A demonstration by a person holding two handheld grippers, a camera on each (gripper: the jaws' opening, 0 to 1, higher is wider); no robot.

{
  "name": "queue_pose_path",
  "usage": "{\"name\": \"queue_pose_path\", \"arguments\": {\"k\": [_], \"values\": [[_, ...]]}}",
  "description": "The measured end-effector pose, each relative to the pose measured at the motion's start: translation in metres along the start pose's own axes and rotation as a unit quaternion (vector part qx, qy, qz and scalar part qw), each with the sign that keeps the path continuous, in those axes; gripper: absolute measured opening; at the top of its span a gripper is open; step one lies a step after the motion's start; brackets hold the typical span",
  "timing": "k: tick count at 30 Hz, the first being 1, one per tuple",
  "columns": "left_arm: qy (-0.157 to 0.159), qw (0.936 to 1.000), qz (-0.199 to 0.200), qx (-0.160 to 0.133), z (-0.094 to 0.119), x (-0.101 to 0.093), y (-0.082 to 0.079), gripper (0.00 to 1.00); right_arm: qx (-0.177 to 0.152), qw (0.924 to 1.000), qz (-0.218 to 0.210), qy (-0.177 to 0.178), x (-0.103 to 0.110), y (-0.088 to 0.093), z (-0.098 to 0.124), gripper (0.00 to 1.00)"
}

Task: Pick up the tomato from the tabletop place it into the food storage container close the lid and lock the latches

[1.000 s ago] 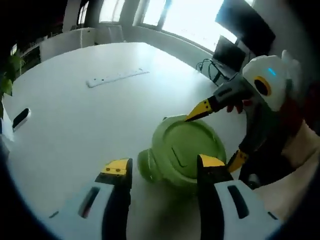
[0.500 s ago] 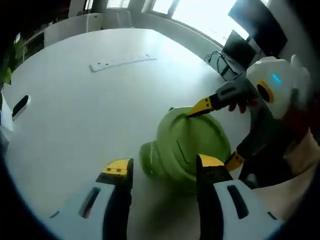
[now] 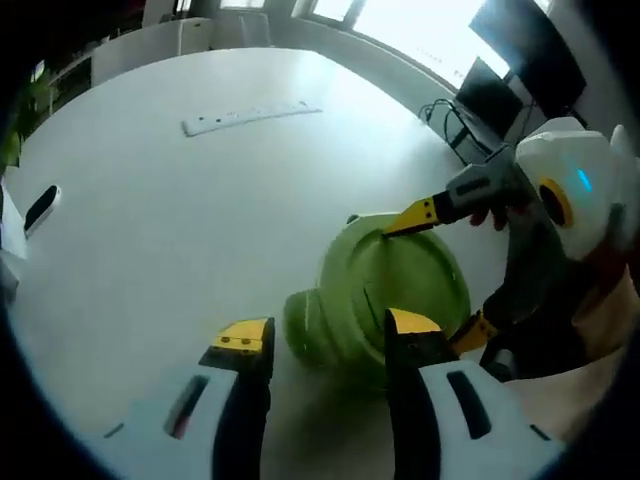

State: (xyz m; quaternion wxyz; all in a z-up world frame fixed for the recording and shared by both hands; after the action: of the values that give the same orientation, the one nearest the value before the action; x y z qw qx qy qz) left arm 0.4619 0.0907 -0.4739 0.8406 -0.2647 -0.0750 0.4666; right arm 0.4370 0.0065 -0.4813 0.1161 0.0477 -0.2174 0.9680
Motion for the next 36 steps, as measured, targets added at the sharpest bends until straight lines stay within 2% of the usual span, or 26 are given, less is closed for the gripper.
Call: {"name": "queue_pose_path", "arguments": {"k": [3,6,9,11,12,13,16,17,27,30,34,36], "values": [[-0.007,0.9999,0.003,0.013,-0.006,0.002,0.001,0.4,-0.006,1.0,0.0,0.0,-0.003,0.0,0.0,0.66],[-0.013,0.999,-0.008,0.042,-0.012,0.004,0.01,0.37,-0.009,1.0,0.0,0.001,-0.005,-0.002,-0.001,0.66],[-0.005,0.9992,-0.002,0.039,-0.013,-0.001,0.007,0.34,-0.01,0.9999,-0.005,0.004,-0.007,-0.003,-0.001,0.66],[-0.008,0.9989,-0.018,0.043,-0.012,-0.002,0.009,0.33,-0.01,0.9999,-0.007,0.006,-0.007,-0.003,-0.001,0.65],[-0.017,0.9981,-0.026,0.052,-0.011,0.0,0.01,0.34,-0.011,0.9999,-0.007,0.006,-0.007,-0.002,-0.001,0.65],[-0.026,0.9977,-0.043,0.046,-0.008,0.008,0.008,0.35,-0.011,0.9999,-0.007,0.005,-0.007,-0.002,-0.001,0.65],[-0.027,0.9975,-0.041,0.051,-0.005,0.007,0.008,0.34,-0.01,0.9999,-0.007,0.005,-0.007,-0.002,0.0,0.65],[-0.04,0.9957,-0.044,0.07,-0.005,0.007,0.009,0.33,-0.01,0.9999,-0.007,0.005,-0.008,-0.002,-0.001,0.65],[-0.08,0.9886,-0.078,0.101,0.0,-0.002,0.008,0.29,-0.008,0.9999,-0.008,0.007,-0.008,-0.003,-0.001,0.65],[-0.097,0.9845,-0.096,0.11,0.002,0.006,0.003,0.25,-0.009,0.9999,-0.01,0.007,-0.007,-0.004,-0.002,0.65],[-0.096,0.9822,-0.109,0.118,-0.001,-0.006,0.003,0.19,-0.01,0.9999,-0.01,0.008,-0.005,-0.003,-0.002,0.65],[-0.096,0.9821,-0.107,0.122,-0.005,-0.005,0.005,0.22,-0.01,0.9999,-0.012,0.008,-0.005,-0.003,-0.002,0.65]]}}
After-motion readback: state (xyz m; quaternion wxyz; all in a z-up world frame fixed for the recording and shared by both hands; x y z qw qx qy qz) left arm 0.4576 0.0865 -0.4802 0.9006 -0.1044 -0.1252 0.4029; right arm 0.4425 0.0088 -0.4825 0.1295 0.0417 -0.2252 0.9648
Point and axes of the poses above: the point that each gripper's makers call its tool centre point, and the gripper's own axes: z roughly backward along the fingers, x roughly to its left, y roughly out of its underside, the point moved 1 cm from there along z, roughly backward along the fingers, and after that the axes turned 11 degrees about -y, right-handed, at the moved point
